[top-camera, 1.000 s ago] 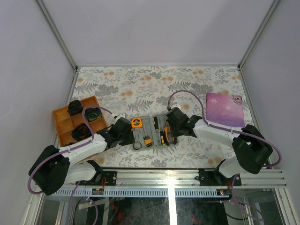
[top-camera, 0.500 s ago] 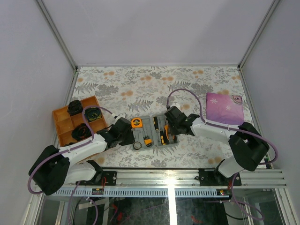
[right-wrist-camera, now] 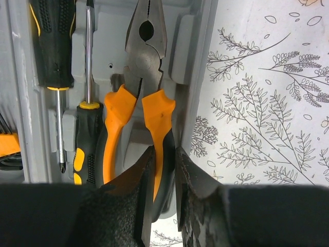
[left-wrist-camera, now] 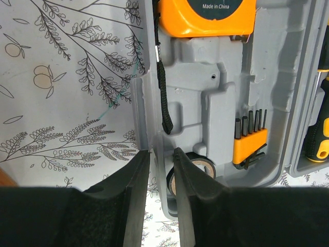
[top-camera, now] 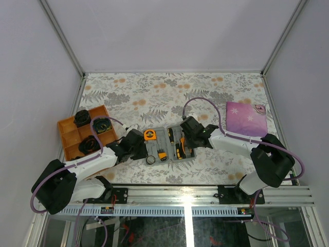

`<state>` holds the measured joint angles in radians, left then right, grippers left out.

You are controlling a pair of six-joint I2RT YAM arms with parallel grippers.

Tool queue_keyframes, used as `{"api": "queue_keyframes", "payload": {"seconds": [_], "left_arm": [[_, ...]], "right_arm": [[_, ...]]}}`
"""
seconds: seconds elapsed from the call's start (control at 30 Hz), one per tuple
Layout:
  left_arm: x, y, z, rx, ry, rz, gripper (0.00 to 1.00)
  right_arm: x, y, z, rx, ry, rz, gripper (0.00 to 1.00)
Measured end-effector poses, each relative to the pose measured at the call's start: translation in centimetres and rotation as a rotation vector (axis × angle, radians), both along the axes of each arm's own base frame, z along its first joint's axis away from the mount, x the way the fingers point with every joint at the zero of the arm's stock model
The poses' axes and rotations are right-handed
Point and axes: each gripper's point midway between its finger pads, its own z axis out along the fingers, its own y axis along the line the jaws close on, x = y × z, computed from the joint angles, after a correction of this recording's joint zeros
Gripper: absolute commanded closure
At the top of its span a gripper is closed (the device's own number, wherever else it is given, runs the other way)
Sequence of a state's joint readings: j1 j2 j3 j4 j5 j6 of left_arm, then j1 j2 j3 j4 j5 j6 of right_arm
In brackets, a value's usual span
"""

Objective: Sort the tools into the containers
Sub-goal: Place the pliers in the storage box.

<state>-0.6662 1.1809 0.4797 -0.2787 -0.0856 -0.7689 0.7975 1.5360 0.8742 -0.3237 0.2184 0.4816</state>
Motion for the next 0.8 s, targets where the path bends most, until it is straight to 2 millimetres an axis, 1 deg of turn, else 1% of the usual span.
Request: {"api": "queue_keyframes", "payload": {"seconds": [0.07, 0.17, 0.5, 0.8], "left_arm": [[0.0, 0.0, 0.0, 0.0, 0.0, 0.0, 0.75], [0.0, 0.0, 0.0, 0.0, 0.0, 0.0, 0.75], [0.0, 0.0, 0.0, 0.0, 0.0, 0.0, 0.75], [0.01, -0.01, 0.0, 0.0, 0.0, 0.0, 0.75]], "right_arm": [[-0.07, -0.06, 0.05, -0.003, 0.004, 0.0, 0.81], [-0.24, -0.24, 0.03, -0.01, 0.01, 0.0, 0.81], [-0.7, -0.64, -0.12, -0.026, 0.03, 0.001, 0.69], [-0.68, -0.27, -0.05, -0.008, 0.033, 0.007, 0.65]]}}
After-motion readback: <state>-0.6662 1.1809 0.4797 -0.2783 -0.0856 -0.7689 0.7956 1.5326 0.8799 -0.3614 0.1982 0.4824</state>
